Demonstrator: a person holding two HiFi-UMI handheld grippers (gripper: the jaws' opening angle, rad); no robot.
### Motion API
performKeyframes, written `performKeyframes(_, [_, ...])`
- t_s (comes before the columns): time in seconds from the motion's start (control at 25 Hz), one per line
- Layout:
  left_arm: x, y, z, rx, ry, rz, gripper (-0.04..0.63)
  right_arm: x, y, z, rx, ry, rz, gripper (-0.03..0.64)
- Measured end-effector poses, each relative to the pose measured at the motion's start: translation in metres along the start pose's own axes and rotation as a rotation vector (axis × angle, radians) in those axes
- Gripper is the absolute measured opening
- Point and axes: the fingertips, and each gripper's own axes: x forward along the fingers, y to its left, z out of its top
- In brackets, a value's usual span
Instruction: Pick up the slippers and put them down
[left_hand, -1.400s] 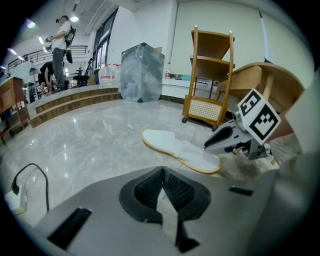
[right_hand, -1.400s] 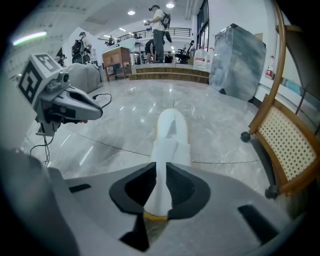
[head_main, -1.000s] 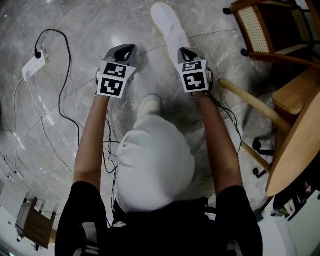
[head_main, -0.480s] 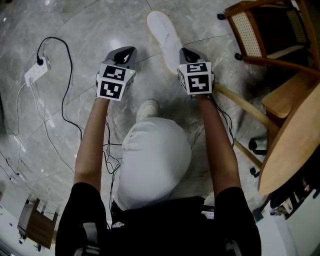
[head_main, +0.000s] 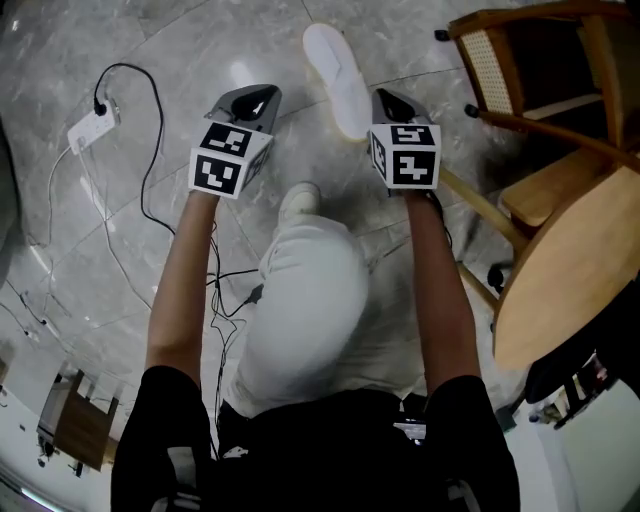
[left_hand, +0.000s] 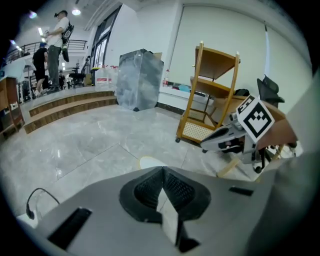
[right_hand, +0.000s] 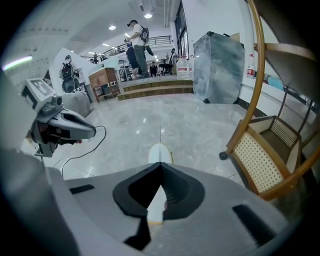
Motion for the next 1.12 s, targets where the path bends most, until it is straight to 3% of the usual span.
performKeyframes(0.44, [-0.125, -0.039, 0.110, -0.060, -0.003, -0.031, 0.003, -0.156, 0.013, 0.089, 0.044, -0.025, 0.005, -0.002])
performKeyframes(0.96, [-0.275, -0.059, 0.282, -0.083, -0.065, -0.022, 0.003, -0.331, 0.026, 0.223, 0.039, -0.029, -0.006, -0.002])
performKeyframes(1.12, [-0.313, -0.071, 0.330, -0.035, -0.121, -0.014, 0.003, -0.379, 0.029, 0.261, 0.035, -0.058, 0.005, -0.002])
